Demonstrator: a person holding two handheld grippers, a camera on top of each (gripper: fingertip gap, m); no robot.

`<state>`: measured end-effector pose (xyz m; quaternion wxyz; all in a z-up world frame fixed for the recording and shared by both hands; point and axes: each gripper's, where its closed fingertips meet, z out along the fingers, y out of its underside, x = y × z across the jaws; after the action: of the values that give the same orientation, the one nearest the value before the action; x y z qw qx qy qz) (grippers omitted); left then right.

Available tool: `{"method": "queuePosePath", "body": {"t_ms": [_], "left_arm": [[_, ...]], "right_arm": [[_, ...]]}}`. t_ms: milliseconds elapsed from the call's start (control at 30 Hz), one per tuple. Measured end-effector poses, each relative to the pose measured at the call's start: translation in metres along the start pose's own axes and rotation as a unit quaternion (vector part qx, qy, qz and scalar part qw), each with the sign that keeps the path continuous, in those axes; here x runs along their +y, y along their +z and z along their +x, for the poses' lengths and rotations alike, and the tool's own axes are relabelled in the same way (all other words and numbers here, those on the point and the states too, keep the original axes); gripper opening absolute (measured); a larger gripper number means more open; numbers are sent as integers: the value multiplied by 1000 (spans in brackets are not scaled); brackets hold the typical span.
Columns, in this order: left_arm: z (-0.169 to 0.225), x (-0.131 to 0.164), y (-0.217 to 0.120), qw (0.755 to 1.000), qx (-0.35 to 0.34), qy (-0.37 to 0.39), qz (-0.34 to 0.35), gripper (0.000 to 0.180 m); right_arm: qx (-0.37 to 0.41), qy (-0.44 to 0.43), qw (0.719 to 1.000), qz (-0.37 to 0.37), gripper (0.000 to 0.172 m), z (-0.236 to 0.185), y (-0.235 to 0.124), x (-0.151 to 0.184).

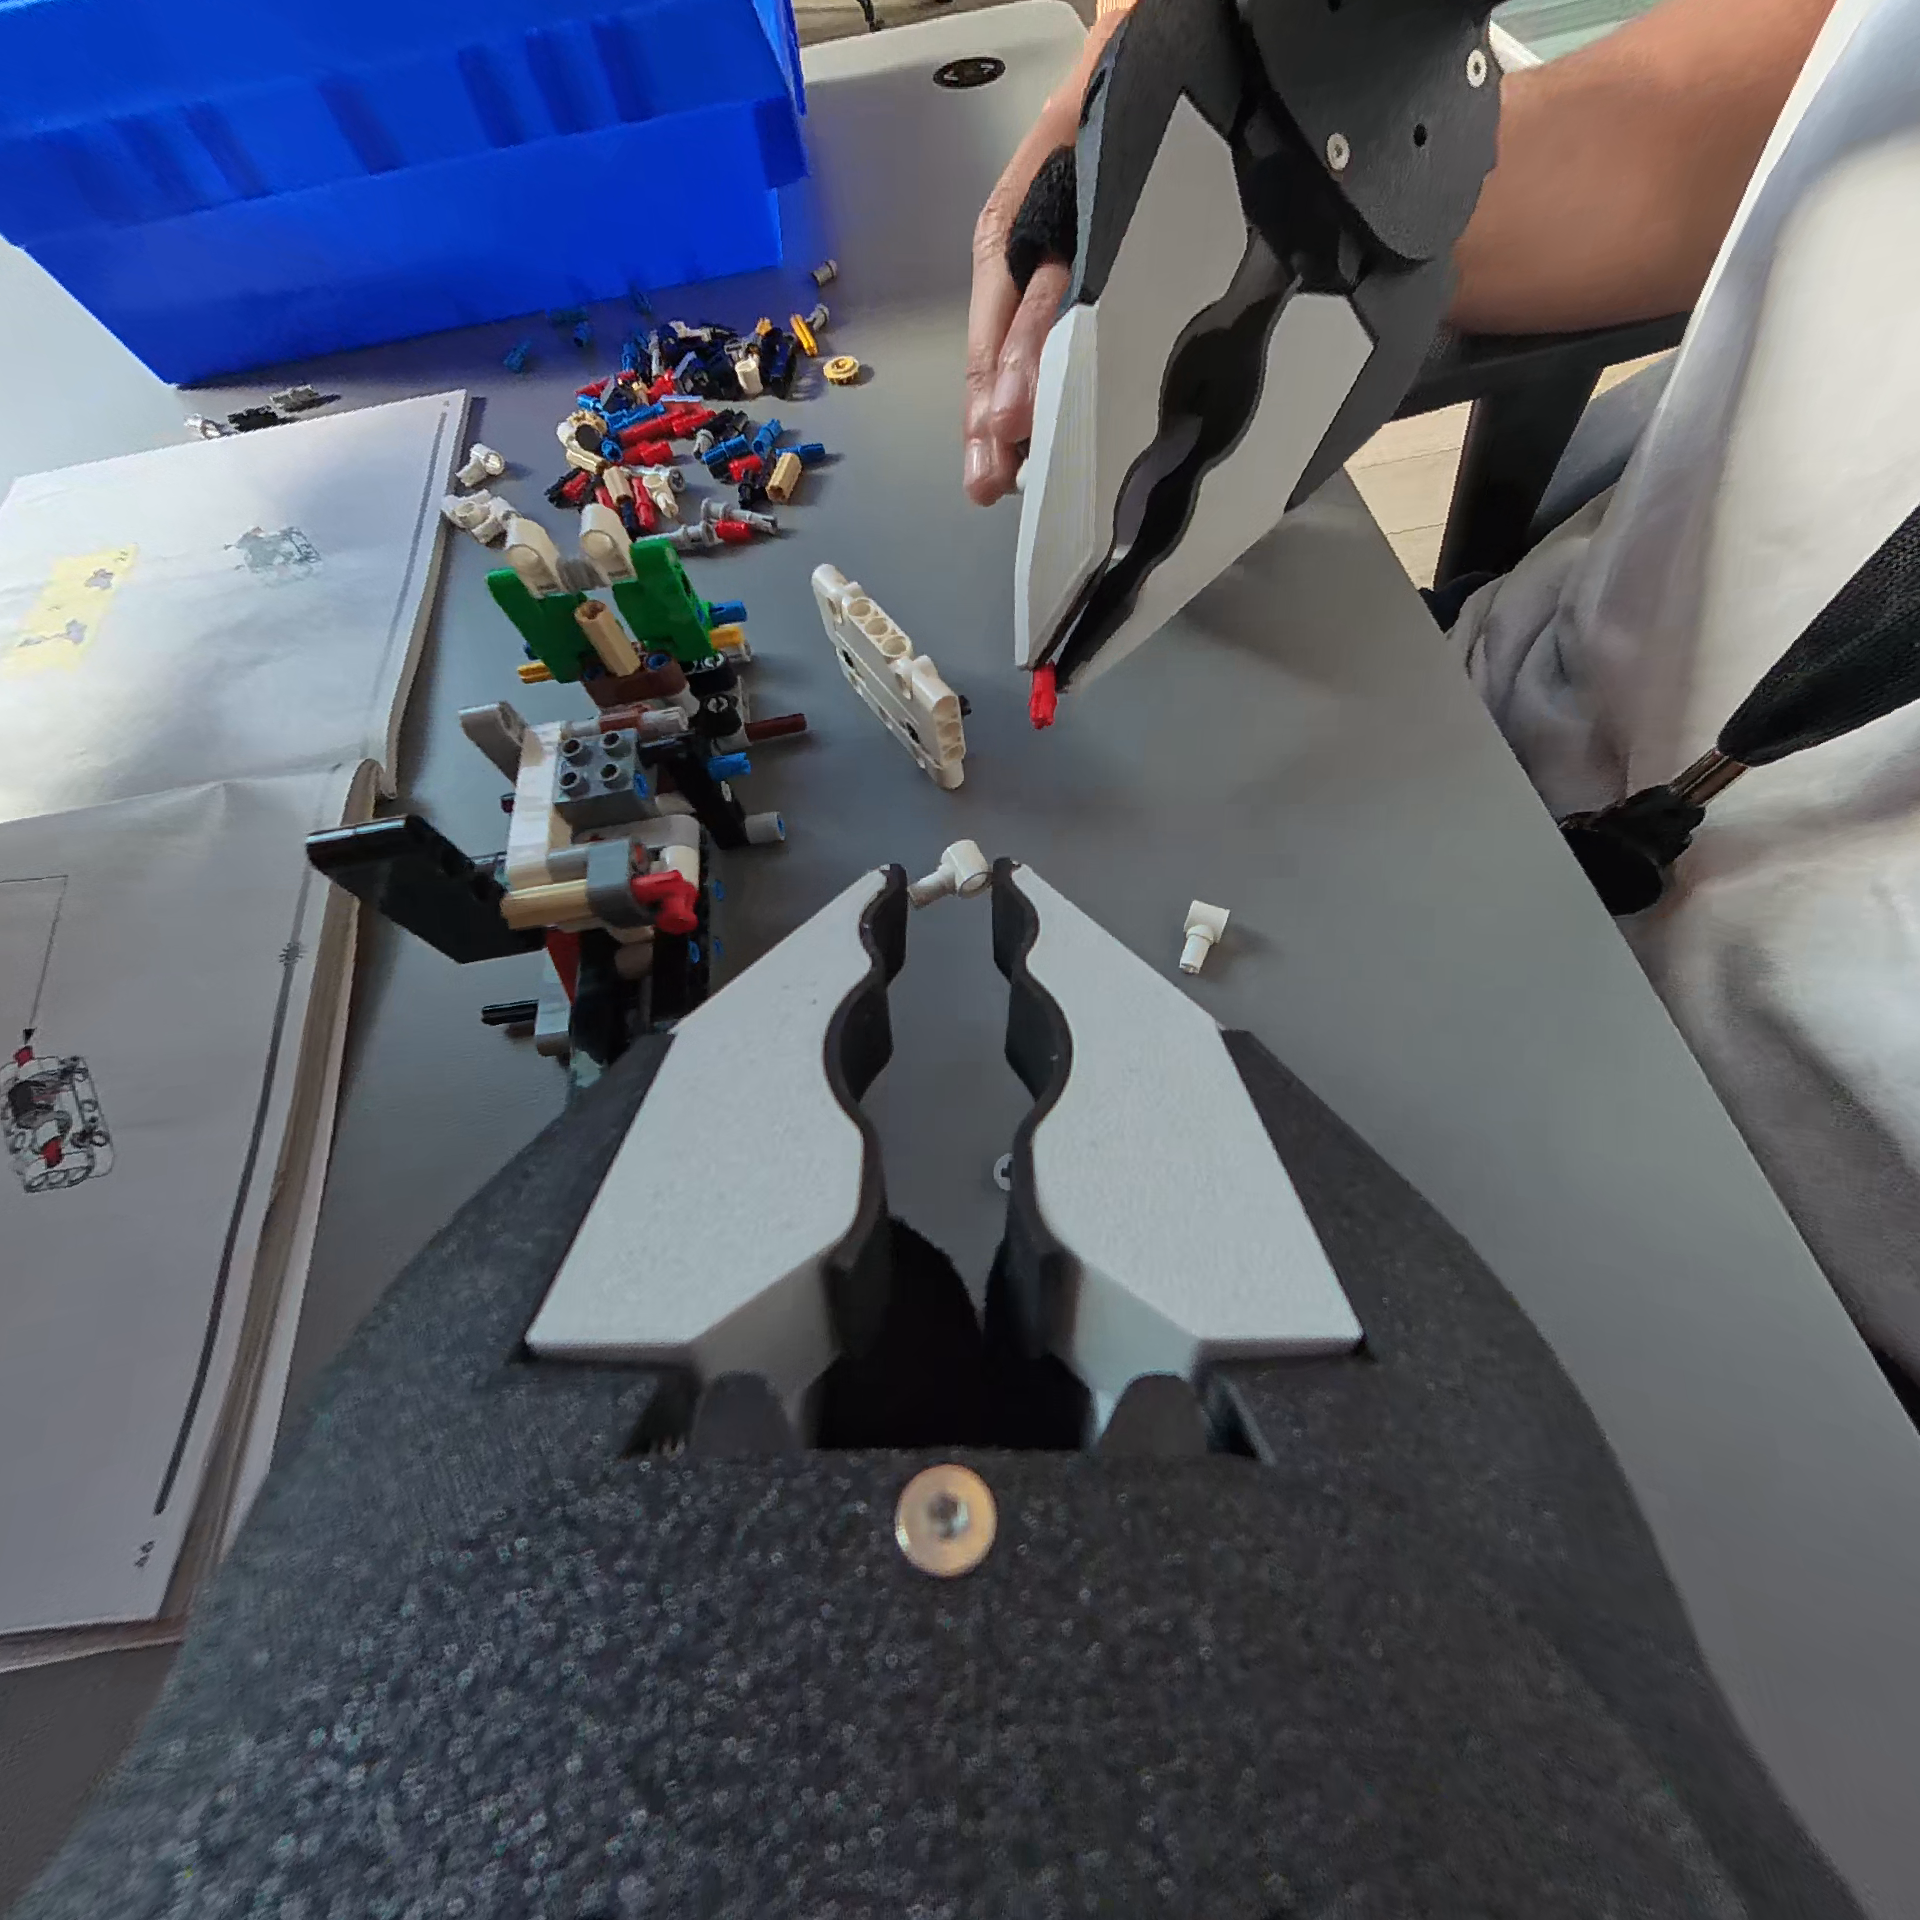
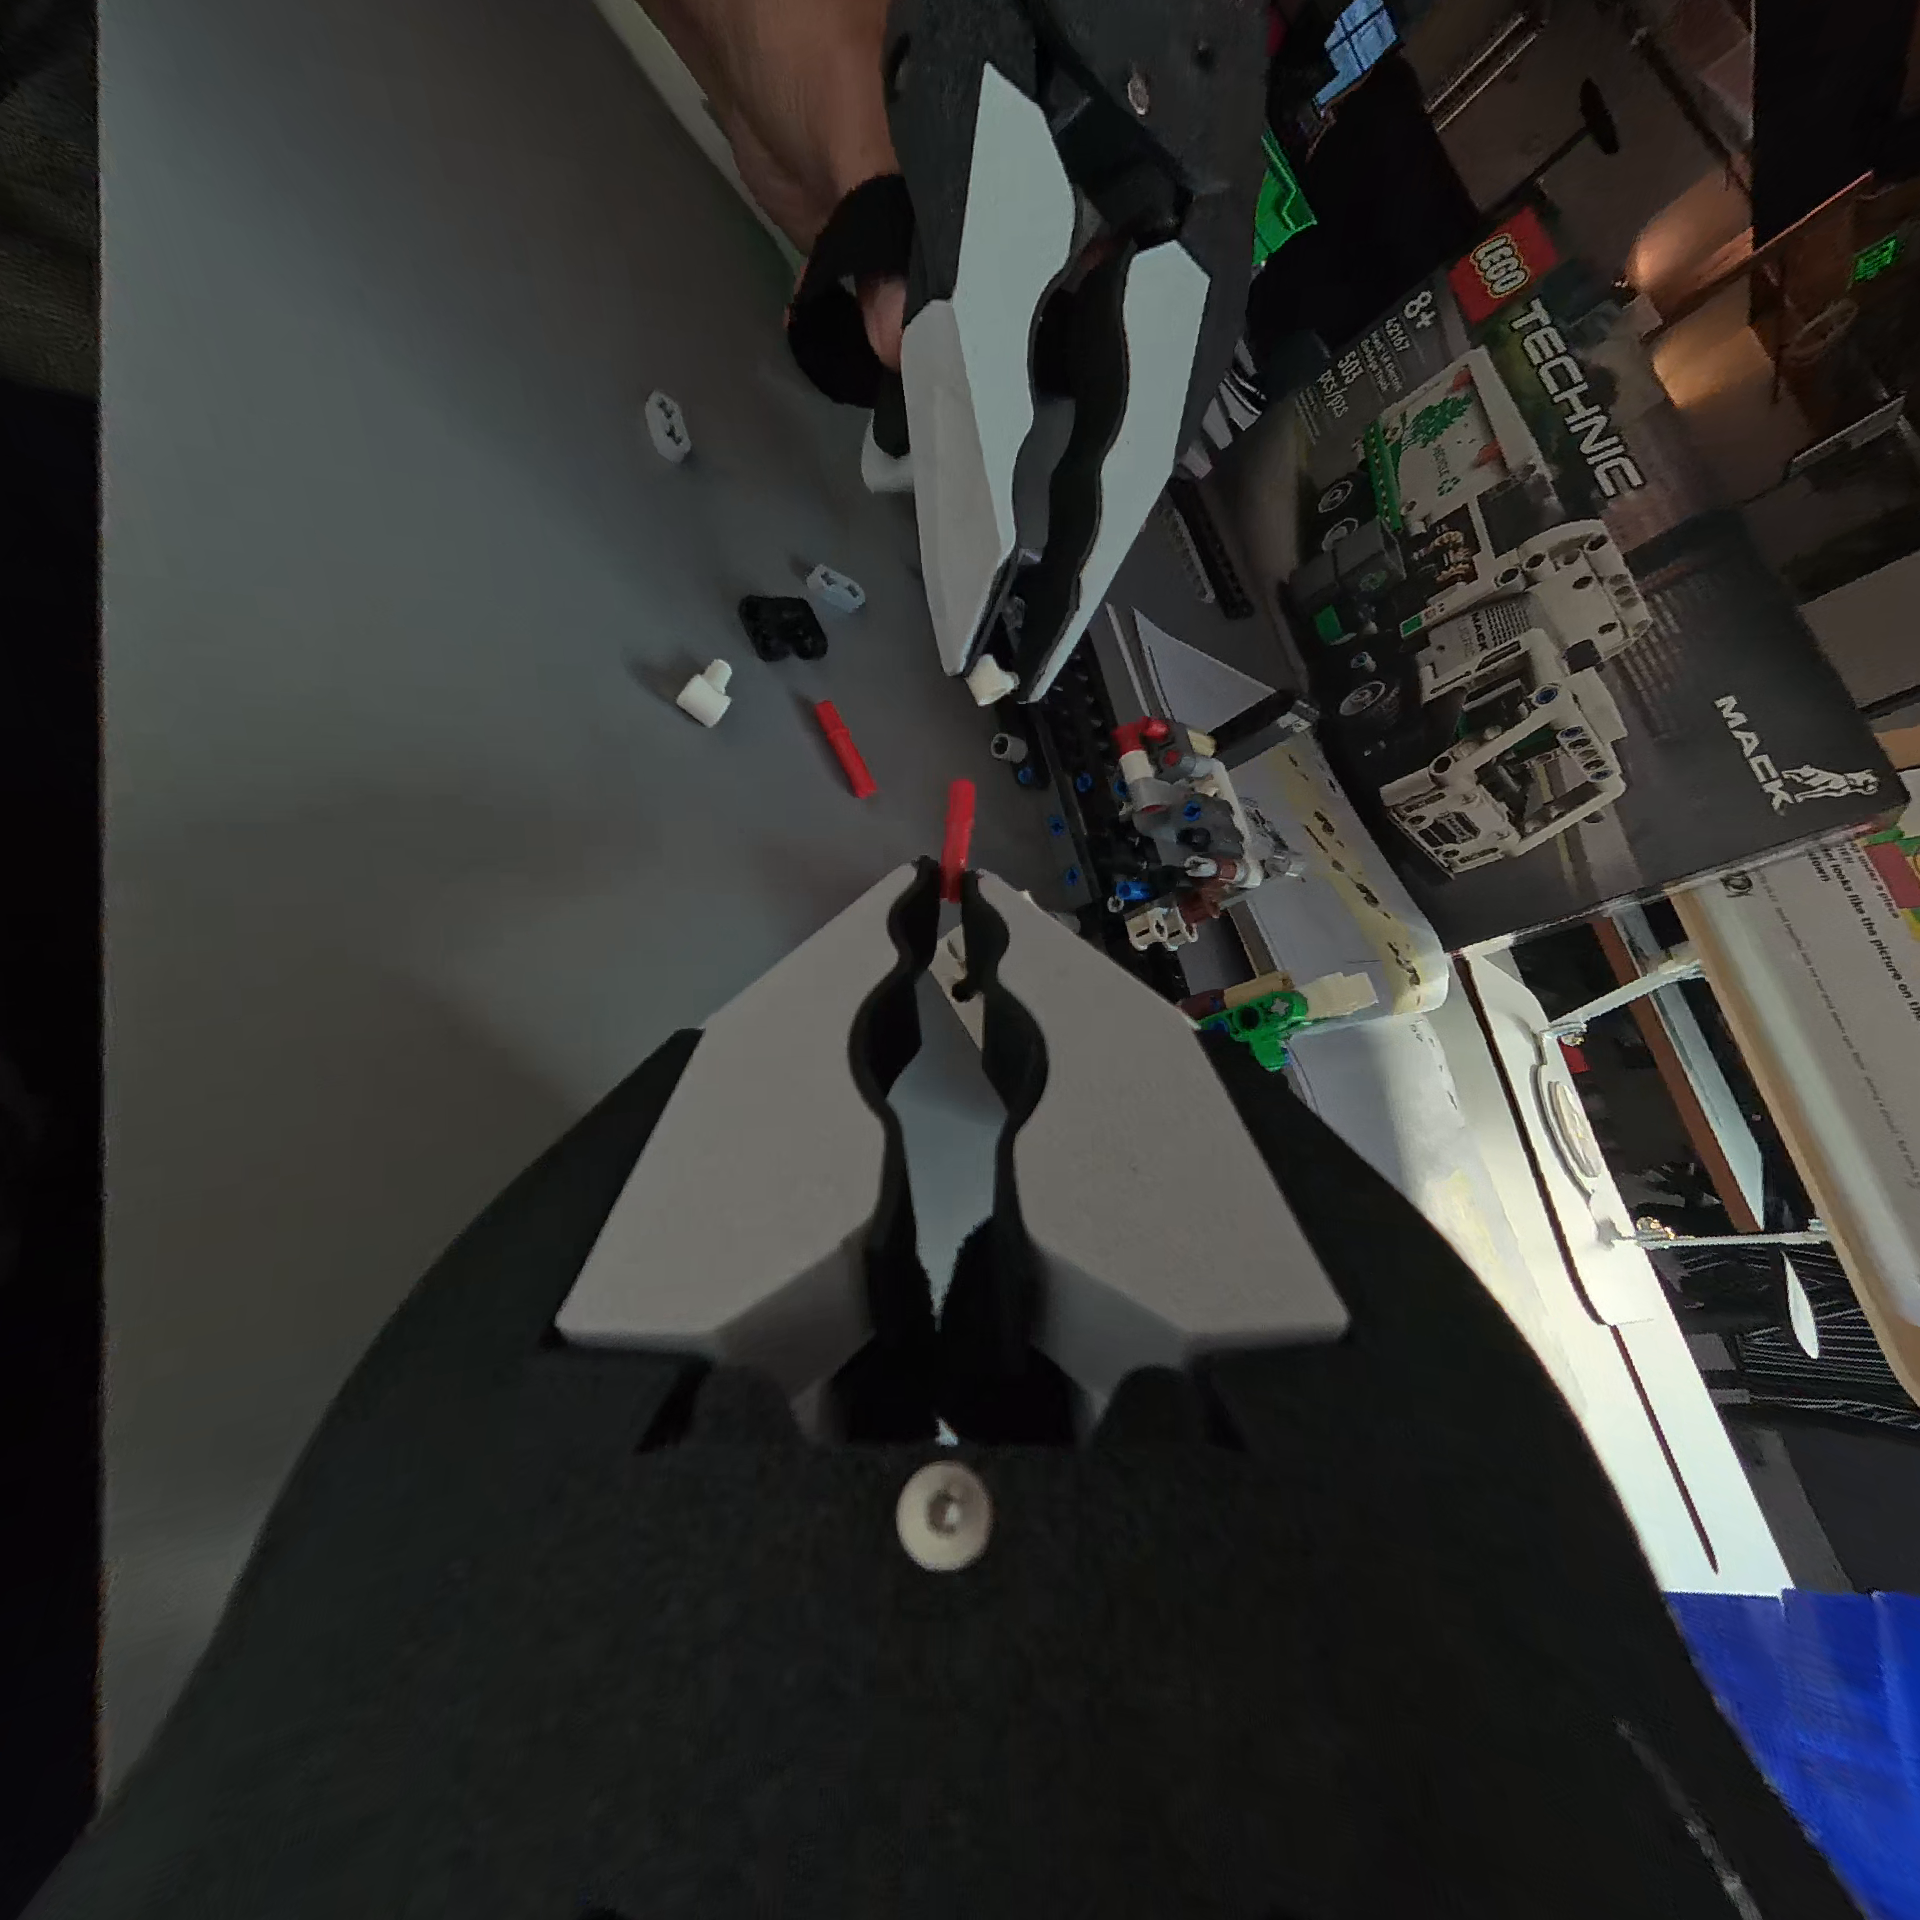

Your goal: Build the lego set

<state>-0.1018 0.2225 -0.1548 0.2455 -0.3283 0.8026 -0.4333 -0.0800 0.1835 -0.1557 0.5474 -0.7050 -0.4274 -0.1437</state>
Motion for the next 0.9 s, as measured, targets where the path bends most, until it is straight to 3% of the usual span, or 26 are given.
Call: {"method": "queuePosePath", "body": {"t_ms": [333, 633, 900], "left_arm": [[1, -1, -6, 999, 25, -26, 15, 14], [3, -1, -6, 998, 44, -36, 15, 14], [0, -3, -9, 996, 56, -60, 27, 14]], "right_arm": [[-66, 129, 987, 72, 2, 9, -12, -13], [-81, 188, 974, 99, 3, 22, -16, -14], [-73, 189, 976, 76, 3, 23, -13, -7]]}}
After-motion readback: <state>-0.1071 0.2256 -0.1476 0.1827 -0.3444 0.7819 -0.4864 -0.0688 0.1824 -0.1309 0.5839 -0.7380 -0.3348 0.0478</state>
